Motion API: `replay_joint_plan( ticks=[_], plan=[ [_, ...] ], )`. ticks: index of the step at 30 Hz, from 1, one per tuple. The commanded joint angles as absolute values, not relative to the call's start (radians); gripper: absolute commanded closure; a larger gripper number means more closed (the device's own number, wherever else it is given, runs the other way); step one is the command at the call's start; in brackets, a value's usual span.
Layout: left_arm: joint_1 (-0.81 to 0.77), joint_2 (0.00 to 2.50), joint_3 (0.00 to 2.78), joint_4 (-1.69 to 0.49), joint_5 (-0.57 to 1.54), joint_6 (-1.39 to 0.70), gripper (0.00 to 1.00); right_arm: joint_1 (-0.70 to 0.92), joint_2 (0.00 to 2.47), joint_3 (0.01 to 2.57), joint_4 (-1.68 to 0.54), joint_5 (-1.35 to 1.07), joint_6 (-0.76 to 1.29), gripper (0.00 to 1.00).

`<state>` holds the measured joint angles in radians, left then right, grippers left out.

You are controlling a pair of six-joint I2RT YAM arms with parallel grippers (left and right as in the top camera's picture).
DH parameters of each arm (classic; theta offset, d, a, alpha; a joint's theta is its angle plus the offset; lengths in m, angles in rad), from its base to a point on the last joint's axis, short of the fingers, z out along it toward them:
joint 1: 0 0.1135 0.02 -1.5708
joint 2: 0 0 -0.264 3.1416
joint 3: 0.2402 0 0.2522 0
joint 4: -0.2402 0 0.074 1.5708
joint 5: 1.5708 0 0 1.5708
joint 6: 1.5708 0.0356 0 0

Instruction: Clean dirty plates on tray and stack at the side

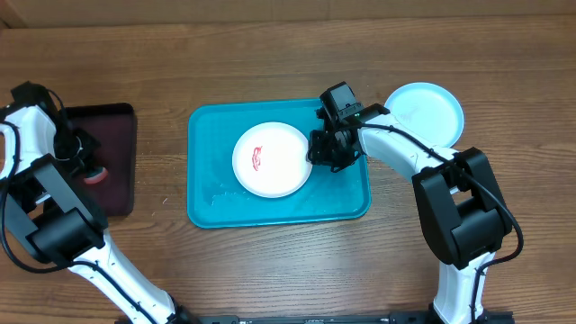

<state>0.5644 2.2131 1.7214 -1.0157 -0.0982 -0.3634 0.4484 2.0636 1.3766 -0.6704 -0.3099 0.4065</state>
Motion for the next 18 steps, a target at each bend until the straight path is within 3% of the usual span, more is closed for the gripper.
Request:
replay_joint_plan(
  ticks=[1,7,18],
  plan=[
    [0.562,2.22,1.636,-0.977,-0.111,-0.362,0.96,0.451,2.078,1.369,-0.674,-0.254,0.395,0.69],
    [0.562,2.212,1.661,-1.003,-0.114,-0.324,0.96,0.451,2.078,1.369,-0.674,-0.254,0.395,0.7],
    [0.562,2.173,1.966,-1.282,-0.05,-0.329,0.96,0.451,2.078,1.369,-0.67,-0.247,0.395,0.7]
  ],
)
